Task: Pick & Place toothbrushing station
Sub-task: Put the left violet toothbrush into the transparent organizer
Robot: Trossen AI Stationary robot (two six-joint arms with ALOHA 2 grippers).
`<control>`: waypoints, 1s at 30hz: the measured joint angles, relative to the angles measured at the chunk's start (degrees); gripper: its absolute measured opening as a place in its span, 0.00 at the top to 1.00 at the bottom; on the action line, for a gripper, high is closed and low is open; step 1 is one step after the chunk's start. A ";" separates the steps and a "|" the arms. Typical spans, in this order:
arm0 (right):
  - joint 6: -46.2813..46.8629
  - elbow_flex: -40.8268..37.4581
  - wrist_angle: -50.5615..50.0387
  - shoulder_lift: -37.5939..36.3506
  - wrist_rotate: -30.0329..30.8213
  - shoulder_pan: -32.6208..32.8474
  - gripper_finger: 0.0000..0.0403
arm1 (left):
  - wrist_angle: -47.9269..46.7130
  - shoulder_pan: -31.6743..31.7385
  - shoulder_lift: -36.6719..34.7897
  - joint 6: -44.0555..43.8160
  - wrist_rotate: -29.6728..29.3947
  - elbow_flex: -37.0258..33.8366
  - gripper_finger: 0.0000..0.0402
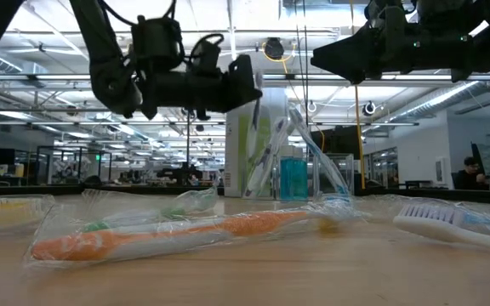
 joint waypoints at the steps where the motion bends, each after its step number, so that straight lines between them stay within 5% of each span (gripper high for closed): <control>1: 0.00 0.00 -0.03 0.00 0.00 0.00 0.57 | -0.13 0.14 0.47 -0.05 0.02 0.00 0.96; 30: 0.02 0.00 -0.38 0.00 0.00 0.00 0.57 | -13.62 0.40 1.60 -6.07 -2.02 0.03 0.90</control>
